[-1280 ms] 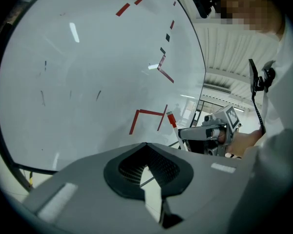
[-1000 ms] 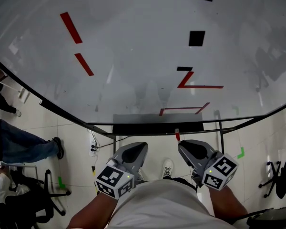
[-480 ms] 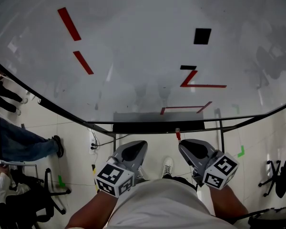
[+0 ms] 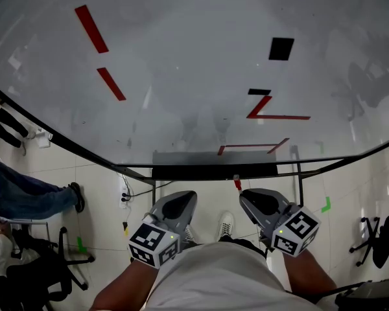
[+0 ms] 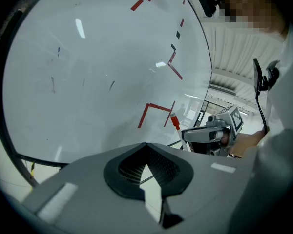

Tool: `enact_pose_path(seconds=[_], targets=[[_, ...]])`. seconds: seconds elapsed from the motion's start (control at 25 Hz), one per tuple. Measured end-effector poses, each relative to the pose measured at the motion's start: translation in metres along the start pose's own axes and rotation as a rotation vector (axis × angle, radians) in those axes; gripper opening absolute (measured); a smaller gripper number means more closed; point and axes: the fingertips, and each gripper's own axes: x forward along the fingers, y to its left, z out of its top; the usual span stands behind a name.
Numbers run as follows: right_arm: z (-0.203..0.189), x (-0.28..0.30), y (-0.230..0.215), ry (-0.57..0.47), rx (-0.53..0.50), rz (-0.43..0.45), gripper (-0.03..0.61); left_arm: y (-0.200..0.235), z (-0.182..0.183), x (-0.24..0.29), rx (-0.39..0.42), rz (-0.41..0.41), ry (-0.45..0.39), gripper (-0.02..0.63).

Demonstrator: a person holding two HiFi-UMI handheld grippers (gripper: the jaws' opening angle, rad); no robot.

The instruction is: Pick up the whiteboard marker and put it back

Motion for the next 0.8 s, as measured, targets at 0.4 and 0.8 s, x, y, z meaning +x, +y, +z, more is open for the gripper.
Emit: enact_pose_path(seconds=[0.4,0.8], targets=[[-0.04,0.027,-0.026,0.218,-0.332,-0.069,0.037,0.013,-0.009,-0.001,-0.024,0.027,0.007,0.017],[-0.085,0.082,-0.051,0.478,-0.723,-0.085,0.037,0.033,-0.019,-0.007,-0.066,0.069,0.016,0.017]])
